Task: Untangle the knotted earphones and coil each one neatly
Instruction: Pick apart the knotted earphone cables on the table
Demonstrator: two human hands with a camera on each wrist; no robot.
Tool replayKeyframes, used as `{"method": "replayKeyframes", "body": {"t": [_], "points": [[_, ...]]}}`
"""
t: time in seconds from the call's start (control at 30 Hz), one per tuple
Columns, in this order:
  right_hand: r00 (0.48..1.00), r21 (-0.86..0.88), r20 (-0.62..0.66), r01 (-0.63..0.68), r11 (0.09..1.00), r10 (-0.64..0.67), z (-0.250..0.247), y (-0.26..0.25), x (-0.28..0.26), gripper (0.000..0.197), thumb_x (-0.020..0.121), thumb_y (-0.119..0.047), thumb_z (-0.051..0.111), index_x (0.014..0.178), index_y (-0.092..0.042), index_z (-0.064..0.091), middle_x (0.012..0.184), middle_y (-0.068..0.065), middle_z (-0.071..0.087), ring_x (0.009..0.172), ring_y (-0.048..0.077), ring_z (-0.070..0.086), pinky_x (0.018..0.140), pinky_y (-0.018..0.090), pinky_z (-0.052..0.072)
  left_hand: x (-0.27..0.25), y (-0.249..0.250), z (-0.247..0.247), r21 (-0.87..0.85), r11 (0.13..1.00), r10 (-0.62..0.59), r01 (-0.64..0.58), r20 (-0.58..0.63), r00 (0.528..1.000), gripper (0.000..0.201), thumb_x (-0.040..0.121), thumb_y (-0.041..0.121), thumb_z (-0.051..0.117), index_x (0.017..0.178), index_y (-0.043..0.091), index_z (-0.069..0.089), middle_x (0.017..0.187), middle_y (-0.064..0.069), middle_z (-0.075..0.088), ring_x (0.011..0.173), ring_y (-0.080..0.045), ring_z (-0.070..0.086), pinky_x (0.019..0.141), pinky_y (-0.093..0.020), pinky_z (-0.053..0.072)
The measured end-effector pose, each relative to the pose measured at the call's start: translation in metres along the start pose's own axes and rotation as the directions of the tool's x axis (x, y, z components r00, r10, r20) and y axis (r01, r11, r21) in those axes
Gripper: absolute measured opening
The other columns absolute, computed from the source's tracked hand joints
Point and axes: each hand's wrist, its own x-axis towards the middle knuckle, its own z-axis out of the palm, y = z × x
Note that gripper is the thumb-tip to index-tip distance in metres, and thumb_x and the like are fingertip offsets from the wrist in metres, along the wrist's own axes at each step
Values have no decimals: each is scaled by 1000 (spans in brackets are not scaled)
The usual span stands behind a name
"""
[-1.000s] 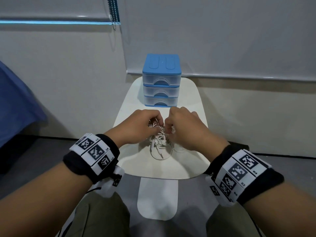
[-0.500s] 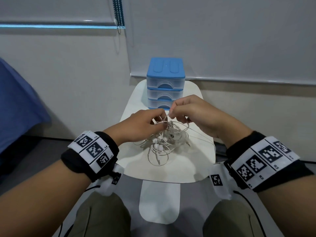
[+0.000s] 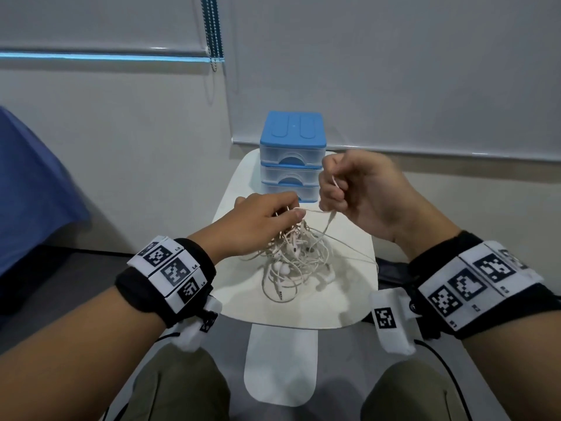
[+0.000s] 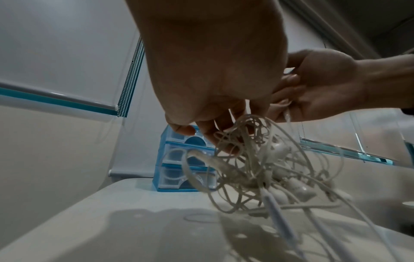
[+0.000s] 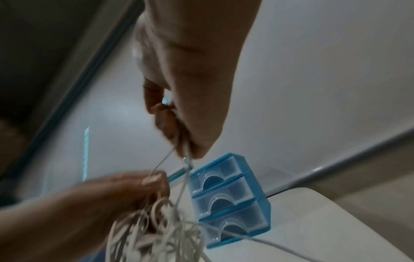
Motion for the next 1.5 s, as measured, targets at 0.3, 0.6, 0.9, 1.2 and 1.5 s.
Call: {"method": "replayKeyframes", "body": {"t": [0.3, 0.6, 0.9, 1.2, 1.5], "points": [[983, -830, -136, -45, 556, -124, 12, 7, 7, 24, 79, -28, 78, 92, -23, 58, 86, -7, 60, 68, 11, 50, 62, 28, 41, 3, 12, -2, 238, 970, 95, -51, -177, 980, 33, 103, 29, 46, 71, 27, 53, 65, 7, 65, 68, -11, 58, 102, -48, 35], [997, -568, 72, 67, 820, -32, 20, -11, -9, 12, 89, -2, 65, 77, -2, 67, 97, 16, 70, 87, 12, 65, 86, 30, 49, -2, 9, -1, 279, 960, 52, -37, -45, 998, 17, 101, 43, 56, 86, 36, 56, 79, 19, 66, 81, 0, 61, 98, -42, 30], [976, 260, -152, 190, 947, -154, 16, -60, -17, 32, 96, -25, 48, 66, -20, 38, 52, -3, 25, 42, 11, 23, 44, 22, 21, 0, 2, -2, 139, 990, 2, 3, -35, 999, 31, 109, 43, 42, 91, 27, 61, 86, 10, 69, 89, -7, 61, 96, -38, 24], [990, -960, -91, -115, 254, 103, 10, -4, 2, 28, 95, -40, 67, 79, -18, 73, 79, 0, 65, 76, 17, 59, 65, 30, 43, 4, 12, -3, 91, 996, -3, 13, -110, 994, 31, 107, 42, 47, 92, 21, 63, 76, 2, 61, 81, -12, 59, 91, -38, 25], [868, -335, -79, 440, 833, -490, 32, -68, -14, 27, 92, -27, 59, 66, -21, 60, 93, -2, 66, 98, 4, 59, 87, 33, 35, -1, -4, 1, -59, 998, -14, 15, 16, 1000, 19, 95, 57, 63, 95, 39, 71, 91, 7, 72, 86, -9, 63, 112, -52, 33]]}}
